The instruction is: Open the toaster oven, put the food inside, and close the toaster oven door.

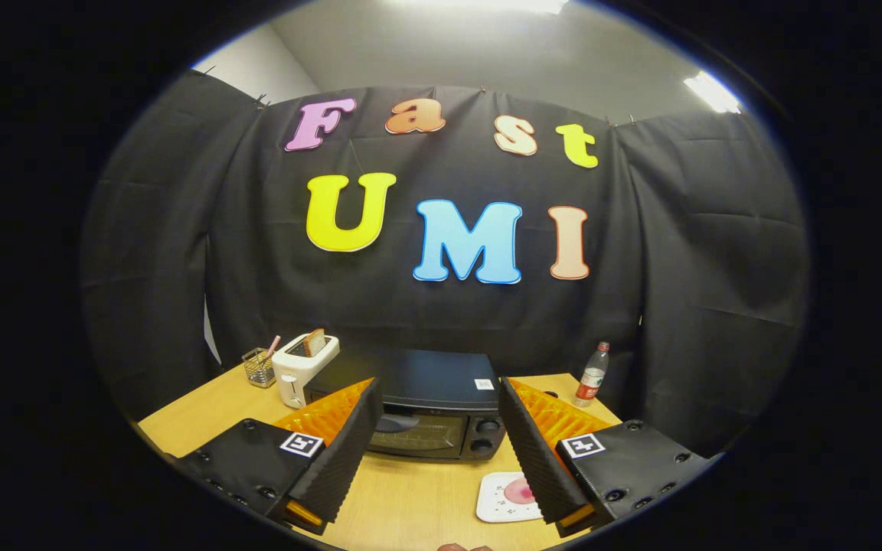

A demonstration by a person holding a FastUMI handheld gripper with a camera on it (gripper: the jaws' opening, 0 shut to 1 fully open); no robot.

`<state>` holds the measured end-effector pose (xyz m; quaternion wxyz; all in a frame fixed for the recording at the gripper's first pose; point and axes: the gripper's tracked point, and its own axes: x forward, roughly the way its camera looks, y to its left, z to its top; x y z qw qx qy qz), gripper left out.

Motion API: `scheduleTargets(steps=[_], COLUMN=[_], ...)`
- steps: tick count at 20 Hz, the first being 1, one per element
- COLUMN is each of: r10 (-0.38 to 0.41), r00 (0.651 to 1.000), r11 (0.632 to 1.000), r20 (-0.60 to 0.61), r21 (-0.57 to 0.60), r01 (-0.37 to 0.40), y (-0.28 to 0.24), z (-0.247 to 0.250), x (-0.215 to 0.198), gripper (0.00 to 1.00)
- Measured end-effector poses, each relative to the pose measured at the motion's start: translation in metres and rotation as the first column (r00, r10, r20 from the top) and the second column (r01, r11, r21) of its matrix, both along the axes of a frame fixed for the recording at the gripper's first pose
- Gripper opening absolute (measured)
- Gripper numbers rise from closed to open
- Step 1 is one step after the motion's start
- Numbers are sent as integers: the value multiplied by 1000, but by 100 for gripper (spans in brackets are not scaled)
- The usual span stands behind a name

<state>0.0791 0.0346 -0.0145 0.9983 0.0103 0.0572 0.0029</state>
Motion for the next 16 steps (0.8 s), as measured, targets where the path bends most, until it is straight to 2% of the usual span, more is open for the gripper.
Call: scheduleTargets(steps=[7,16], r10=[26,18], r00=[998,976], r11=[999,998], r20=[-65,-216], r21=[36,55], r01=[-23,-6], y=[30,48], z=[-24,-98], x=[64,127], gripper=[97,97])
